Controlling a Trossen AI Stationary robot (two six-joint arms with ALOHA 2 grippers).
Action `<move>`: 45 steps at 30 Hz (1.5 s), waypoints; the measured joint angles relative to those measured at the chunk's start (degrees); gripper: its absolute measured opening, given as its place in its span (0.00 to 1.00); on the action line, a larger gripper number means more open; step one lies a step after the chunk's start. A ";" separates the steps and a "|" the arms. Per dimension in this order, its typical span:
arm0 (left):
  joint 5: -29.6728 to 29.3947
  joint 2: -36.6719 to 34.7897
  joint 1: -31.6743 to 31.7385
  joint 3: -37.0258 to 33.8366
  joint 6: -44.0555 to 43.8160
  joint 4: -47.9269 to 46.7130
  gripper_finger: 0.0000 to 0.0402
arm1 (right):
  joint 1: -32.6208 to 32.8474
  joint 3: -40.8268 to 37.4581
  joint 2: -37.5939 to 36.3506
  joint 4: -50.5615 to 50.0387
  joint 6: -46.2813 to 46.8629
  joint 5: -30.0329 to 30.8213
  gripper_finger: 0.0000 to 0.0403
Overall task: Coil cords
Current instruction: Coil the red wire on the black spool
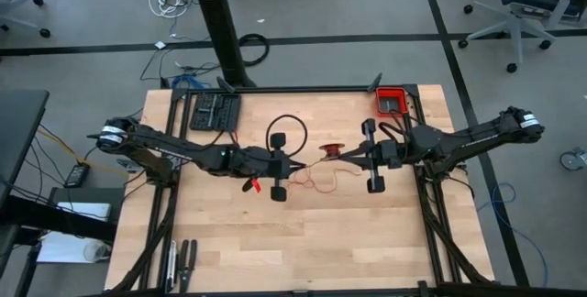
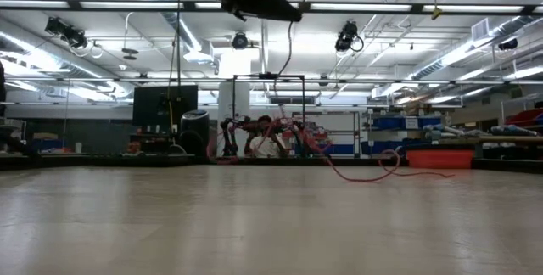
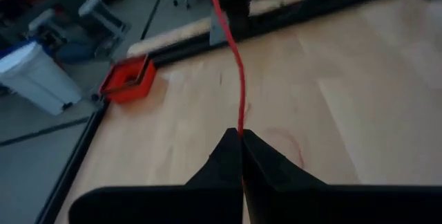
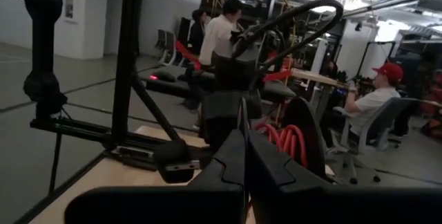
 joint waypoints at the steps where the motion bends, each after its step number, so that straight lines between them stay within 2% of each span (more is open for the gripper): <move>1: -0.39 -0.37 0.01 -0.03 -0.02 -1.30 0.00 | 0.00 0.00 -0.02 -0.47 0.18 0.02 0.00; 5: -1.43 -1.89 0.00 -0.01 -0.43 -2.92 0.00 | -1.07 0.00 -0.22 -3.94 2.27 -0.04 0.00; 11: -4.70 -3.50 -0.03 -0.01 -0.07 -3.36 0.00 | -5.59 0.02 0.00 -12.04 10.70 -1.30 0.00; 14: -5.79 -3.47 -0.09 -0.01 0.96 -2.98 0.00 | -8.35 0.02 0.64 -15.64 14.70 -4.51 0.00; 19: -9.16 -3.44 -0.14 -0.01 3.71 -0.99 0.00 | -12.48 0.02 3.18 -16.53 21.04 -13.68 0.00; 24: -10.22 -3.42 -0.43 -0.01 4.26 4.92 0.00 | -13.98 0.02 7.52 -16.31 23.00 -17.61 0.00; 27: -10.18 -3.35 -0.48 -0.03 4.29 6.75 0.00 | -14.32 0.02 10.61 -13.29 23.24 -20.99 0.00; 31: -10.11 -2.51 -0.46 -0.03 4.23 10.85 0.00 | -14.38 0.08 15.37 -4.48 24.53 -27.85 0.00; 39: -5.98 3.20 -0.48 -0.01 7.01 18.41 0.00 | -14.34 0.07 23.56 10.59 24.65 -41.51 0.00; 45: -2.64 6.39 -0.33 -0.01 7.01 22.96 0.00 | -14.24 0.04 27.54 22.75 24.39 -47.03 0.00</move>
